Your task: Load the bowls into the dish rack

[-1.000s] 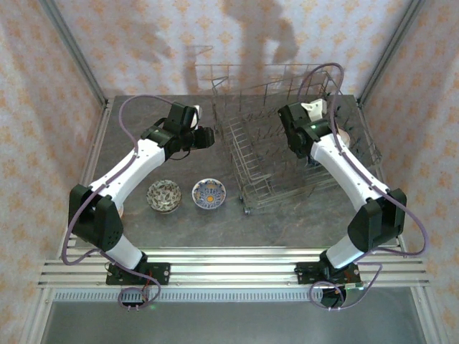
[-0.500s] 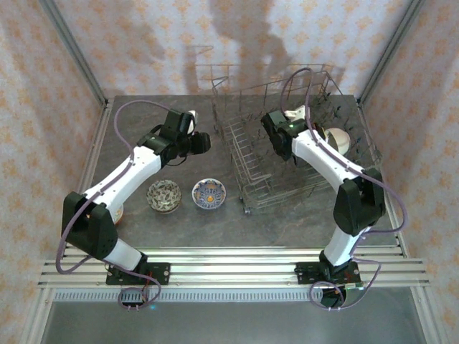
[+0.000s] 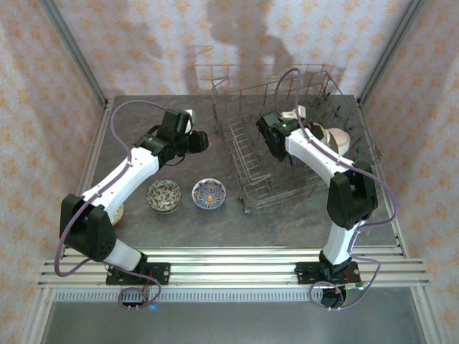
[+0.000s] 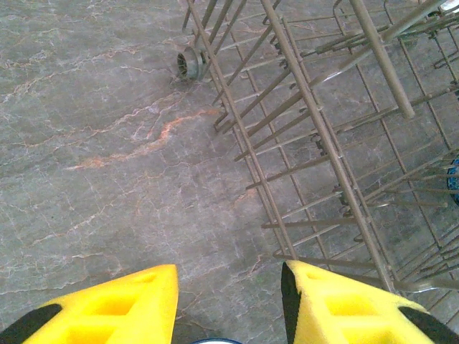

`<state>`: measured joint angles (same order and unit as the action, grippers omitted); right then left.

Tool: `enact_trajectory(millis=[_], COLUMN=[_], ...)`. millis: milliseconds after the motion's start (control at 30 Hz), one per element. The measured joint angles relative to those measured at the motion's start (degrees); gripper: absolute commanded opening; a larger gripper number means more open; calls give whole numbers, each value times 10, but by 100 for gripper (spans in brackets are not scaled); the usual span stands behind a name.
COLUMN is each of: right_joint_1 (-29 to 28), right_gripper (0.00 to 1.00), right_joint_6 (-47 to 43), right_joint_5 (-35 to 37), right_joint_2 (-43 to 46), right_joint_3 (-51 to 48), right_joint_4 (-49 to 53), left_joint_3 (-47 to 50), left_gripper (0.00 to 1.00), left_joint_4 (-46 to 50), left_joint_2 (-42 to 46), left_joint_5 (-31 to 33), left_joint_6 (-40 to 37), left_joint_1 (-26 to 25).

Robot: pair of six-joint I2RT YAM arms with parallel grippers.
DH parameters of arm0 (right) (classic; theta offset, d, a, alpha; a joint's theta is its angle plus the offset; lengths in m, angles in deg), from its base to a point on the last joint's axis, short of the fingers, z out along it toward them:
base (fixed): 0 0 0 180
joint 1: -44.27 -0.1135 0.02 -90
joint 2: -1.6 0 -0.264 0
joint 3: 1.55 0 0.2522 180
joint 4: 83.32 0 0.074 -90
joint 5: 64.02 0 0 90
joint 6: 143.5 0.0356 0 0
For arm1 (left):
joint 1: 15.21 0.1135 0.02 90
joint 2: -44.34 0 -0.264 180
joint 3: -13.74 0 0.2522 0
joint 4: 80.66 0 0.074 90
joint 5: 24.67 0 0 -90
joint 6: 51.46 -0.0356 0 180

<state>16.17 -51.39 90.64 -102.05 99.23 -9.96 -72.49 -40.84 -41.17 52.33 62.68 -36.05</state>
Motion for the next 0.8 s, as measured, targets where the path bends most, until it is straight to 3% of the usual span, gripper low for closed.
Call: enact_trajectory(millis=[800], right_joint_1=[-11], right_gripper=[0], right_joint_6=[53], right_joint_5=[61], right_joint_2=[-61], right_joint_3=[9], right_joint_4=[48], left_joint_3=[15], left_gripper=[43], left_joint_4=[-5], left_joint_2=[18], left_joint_5=[0], left_joint_6=[-2], left_joint_1=[0])
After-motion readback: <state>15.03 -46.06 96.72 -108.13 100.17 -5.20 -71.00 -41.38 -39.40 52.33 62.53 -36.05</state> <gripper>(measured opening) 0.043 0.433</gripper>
